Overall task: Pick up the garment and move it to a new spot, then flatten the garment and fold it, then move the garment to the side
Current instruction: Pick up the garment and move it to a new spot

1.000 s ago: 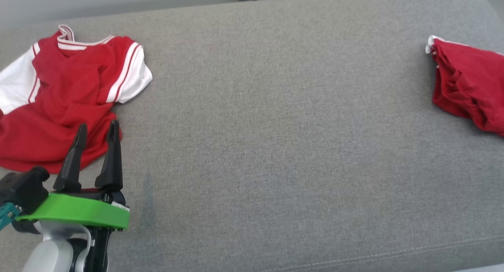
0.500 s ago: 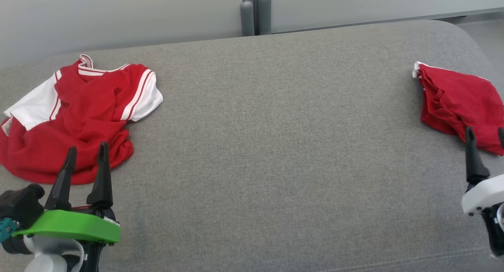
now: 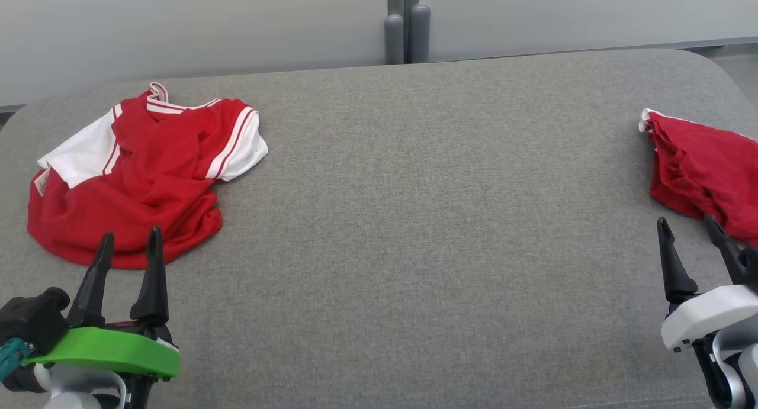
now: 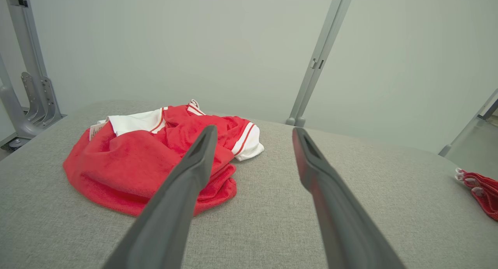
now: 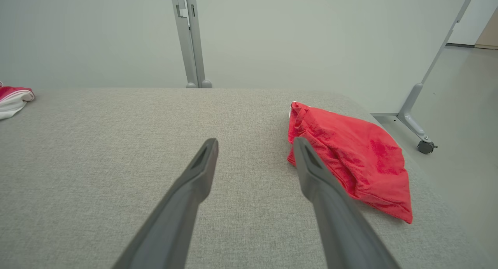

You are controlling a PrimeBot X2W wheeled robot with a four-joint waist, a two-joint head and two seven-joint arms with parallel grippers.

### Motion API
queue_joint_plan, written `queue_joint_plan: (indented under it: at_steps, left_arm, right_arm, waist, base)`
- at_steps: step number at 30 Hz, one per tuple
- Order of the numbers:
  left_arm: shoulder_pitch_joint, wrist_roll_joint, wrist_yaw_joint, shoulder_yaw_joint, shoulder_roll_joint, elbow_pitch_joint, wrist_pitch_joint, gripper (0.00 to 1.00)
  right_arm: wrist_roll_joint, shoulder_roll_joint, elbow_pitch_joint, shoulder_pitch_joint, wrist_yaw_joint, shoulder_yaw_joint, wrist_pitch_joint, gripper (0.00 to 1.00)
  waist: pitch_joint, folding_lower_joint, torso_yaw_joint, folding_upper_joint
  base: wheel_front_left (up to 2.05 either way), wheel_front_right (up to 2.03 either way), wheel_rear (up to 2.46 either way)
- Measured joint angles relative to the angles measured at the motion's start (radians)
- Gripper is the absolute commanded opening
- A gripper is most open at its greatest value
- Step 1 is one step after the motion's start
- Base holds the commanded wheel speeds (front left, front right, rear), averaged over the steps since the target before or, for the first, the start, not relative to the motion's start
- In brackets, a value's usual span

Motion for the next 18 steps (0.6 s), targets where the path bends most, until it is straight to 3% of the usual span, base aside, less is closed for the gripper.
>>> queue_joint_plan:
  at_steps: [9, 18]
  left_arm:
    - [-0.001, 0.009, -0.001, -0.013, 0.000, 0.033, 0.000, 1.00]
    - [0.046, 0.009, -0.001, 0.040, 0.008, 0.075, -0.003, 1.00]
  right_arm:
    - [-0.056, 0.012, -0.028, -0.015, 0.000, 0.047, -0.002, 1.00]
    - [-0.100, 0.060, -0.058, -0.096, 0.013, 0.151, 0.013, 1.00]
  waist:
    - [0.000, 0.0000, 0.075, 0.0000]
    - [-0.008, 0.0000, 0.187, 0.0000]
  base:
    - [0.00, 0.00, 0.00]
    - [0.00, 0.00, 0.00]
